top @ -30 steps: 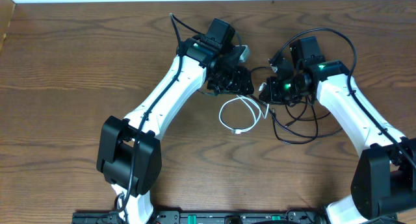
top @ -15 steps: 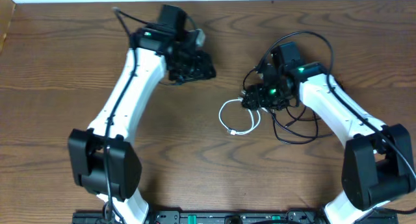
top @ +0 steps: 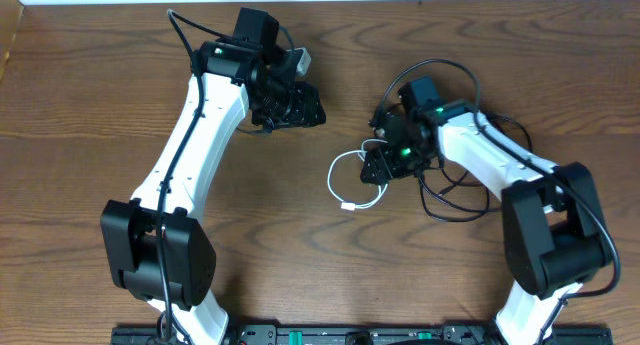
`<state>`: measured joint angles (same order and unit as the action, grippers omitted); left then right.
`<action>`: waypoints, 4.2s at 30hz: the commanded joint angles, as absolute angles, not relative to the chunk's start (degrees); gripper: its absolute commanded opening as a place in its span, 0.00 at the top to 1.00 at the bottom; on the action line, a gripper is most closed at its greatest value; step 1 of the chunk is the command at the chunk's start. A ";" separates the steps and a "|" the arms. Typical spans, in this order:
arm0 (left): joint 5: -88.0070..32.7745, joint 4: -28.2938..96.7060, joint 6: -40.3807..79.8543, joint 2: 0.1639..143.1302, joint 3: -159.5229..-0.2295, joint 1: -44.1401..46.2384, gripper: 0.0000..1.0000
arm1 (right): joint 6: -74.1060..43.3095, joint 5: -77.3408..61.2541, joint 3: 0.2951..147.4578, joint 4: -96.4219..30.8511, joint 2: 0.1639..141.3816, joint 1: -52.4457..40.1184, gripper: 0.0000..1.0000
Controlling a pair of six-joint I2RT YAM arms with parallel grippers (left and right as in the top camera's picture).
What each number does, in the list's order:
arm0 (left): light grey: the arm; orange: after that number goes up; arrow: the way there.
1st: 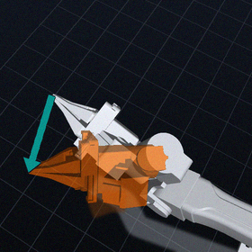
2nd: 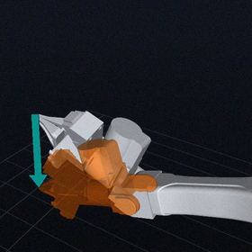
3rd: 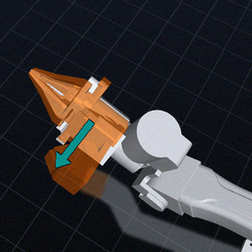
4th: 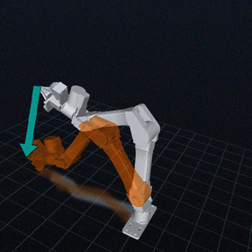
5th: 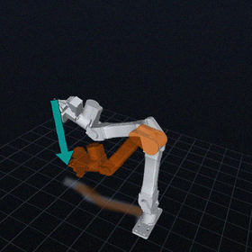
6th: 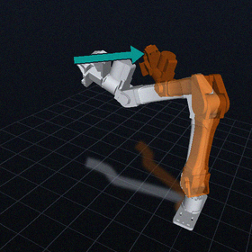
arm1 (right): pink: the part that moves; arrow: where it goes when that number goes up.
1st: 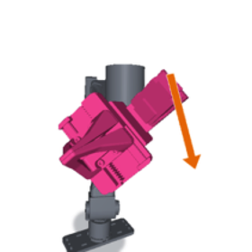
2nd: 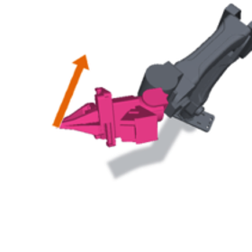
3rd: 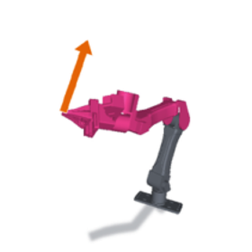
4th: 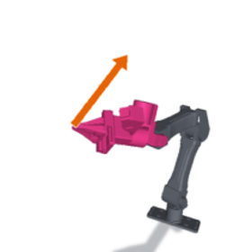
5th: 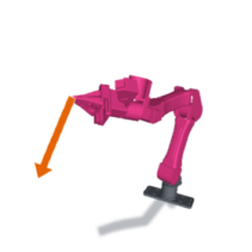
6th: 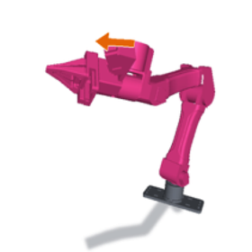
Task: Untangle cables
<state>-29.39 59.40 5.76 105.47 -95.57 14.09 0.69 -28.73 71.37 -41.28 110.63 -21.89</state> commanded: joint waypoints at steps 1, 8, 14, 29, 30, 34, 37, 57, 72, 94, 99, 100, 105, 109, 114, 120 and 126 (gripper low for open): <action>-28.84 59.53 4.49 104.79 -95.50 14.04 0.44 | 1.96 -27.07 71.09 -39.44 112.51 -23.03 0.41; -28.82 59.53 4.49 104.79 -95.48 14.04 0.45 | -1.15 -26.87 71.11 -34.24 113.16 -23.31 0.75; -28.82 59.53 4.49 104.79 -95.46 14.04 0.45 | -2.74 -27.42 71.85 -36.16 111.20 -22.76 0.99; -28.82 59.53 4.51 104.79 -95.46 14.04 0.45 | -13.72 -33.19 91.70 -41.56 84.29 -6.76 0.99; -28.82 59.53 4.49 104.79 -95.46 14.04 0.45 | -14.66 -31.40 92.66 -41.56 83.22 -4.95 0.99; -28.82 59.53 4.51 104.79 -95.46 14.04 0.45 | -16.32 -25.69 93.82 -40.64 80.68 2.83 0.99; -28.84 59.55 4.51 104.79 -95.46 14.06 0.45 | -16.29 -20.93 93.80 -40.51 81.23 9.23 0.99; -28.84 59.51 4.51 104.79 -95.46 14.22 0.45 | -23.59 -11.70 101.78 -17.54 113.40 32.69 0.99; -28.84 59.51 4.51 104.79 -95.46 14.22 0.45 | -25.43 -10.68 101.91 -20.84 118.48 32.95 0.01; -25.82 58.87 4.49 104.79 -95.46 14.22 0.44 | 16.49 -23.49 101.34 -67.77 111.98 15.62 0.02; -25.87 58.04 4.54 104.79 -95.46 14.22 0.44 | 21.12 -21.15 101.34 -67.77 117.38 12.10 0.07; -25.87 58.02 4.54 104.79 -95.46 14.22 0.44 | 21.37 -21.41 101.34 -68.03 118.24 11.62 0.09; -25.87 58.02 4.51 104.79 -95.46 14.22 0.44 | 26.28 -24.56 101.34 -72.49 121.10 8.97 0.19; -25.87 57.95 4.51 104.79 -95.46 14.22 0.44 | 27.64 -25.02 101.34 -74.89 121.34 7.31 0.19; -25.85 57.98 4.51 104.79 -95.46 14.22 0.44 | 27.46 -25.02 101.34 -76.53 121.34 6.55 0.39; -25.85 57.98 4.51 104.79 -95.46 14.22 0.44 | 24.69 -22.39 98.24 -78.06 121.43 6.52 0.59; -25.82 57.54 4.51 104.79 -95.46 14.22 0.44 | 12.53 -21.23 96.20 -75.77 121.16 6.55 0.99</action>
<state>-26.59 57.65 5.52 105.47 -95.57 14.13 19.90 -21.58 95.81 -75.72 121.58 6.74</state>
